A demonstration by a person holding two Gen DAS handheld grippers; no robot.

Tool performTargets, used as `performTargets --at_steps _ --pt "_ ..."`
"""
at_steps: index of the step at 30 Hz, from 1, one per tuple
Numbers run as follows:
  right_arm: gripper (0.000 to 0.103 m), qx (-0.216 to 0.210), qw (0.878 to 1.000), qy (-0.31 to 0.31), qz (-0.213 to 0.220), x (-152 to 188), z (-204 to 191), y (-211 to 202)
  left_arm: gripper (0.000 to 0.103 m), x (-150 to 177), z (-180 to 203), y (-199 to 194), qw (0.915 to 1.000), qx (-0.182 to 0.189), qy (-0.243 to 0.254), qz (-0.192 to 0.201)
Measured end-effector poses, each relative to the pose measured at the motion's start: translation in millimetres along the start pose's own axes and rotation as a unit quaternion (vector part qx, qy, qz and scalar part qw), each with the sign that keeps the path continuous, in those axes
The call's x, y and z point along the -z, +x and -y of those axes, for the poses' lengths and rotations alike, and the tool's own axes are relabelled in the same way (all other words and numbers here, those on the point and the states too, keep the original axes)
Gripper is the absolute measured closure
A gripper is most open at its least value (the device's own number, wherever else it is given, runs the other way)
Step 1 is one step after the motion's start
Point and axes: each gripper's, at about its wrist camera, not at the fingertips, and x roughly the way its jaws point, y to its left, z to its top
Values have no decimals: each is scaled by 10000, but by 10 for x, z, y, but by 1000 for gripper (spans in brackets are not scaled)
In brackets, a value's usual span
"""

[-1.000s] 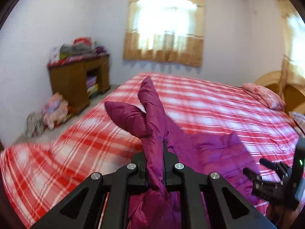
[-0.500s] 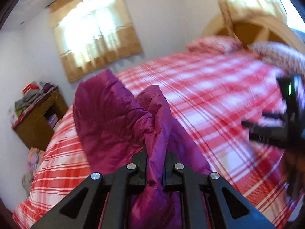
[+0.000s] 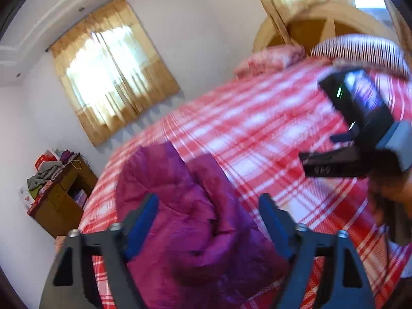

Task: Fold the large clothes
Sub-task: 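Grasp the jacket end with the left gripper and lift it up, then grasp the folded jacket bundle with the right gripper while the left gripper holds its other end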

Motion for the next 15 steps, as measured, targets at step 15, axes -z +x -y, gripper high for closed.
performTargets --at_steps 15 --pt "59 -234 9860 -1576 485 -997 -2021 -749 16 766 -2238 794 8998 -2167 -3385 -1699"
